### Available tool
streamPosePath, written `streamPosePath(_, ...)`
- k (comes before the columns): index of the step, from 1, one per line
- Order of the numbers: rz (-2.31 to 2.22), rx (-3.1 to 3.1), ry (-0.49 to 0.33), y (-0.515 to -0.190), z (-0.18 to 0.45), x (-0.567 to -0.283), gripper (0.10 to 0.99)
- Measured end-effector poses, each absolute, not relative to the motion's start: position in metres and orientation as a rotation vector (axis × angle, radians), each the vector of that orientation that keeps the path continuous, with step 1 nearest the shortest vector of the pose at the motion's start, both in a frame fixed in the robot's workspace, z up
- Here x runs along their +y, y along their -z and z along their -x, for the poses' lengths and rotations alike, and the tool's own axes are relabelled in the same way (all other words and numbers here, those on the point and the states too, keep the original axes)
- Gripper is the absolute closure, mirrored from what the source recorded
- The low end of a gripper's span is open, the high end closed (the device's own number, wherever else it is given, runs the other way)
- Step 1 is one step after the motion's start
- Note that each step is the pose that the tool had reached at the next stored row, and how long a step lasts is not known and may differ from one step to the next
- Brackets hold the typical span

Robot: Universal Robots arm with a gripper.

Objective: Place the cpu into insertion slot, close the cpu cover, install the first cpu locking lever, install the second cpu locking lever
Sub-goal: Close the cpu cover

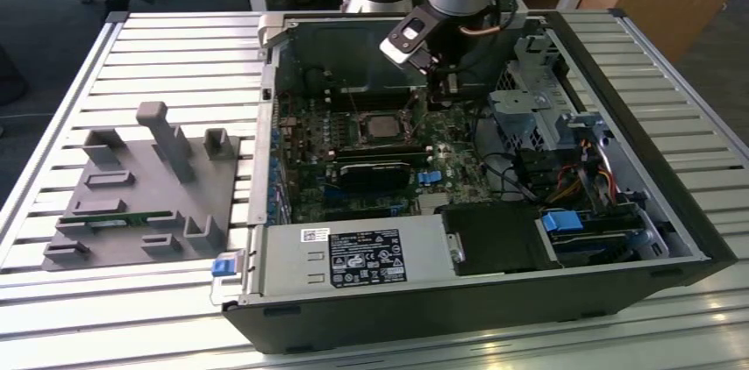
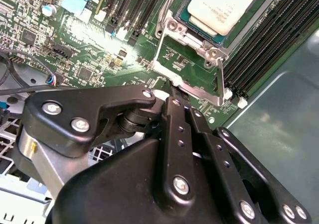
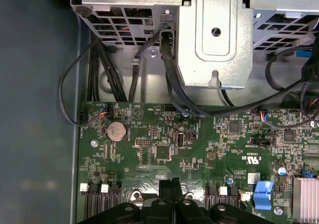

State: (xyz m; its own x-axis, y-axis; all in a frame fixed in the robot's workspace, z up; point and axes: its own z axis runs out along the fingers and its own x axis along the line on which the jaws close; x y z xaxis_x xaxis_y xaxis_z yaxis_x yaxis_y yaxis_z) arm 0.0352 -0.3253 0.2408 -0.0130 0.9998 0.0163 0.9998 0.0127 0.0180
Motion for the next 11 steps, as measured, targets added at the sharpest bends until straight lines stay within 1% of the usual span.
streamPosePath(11,-2.206,2.235,-0.038,-0.2407,-0.0295,-0.3253,0.980)
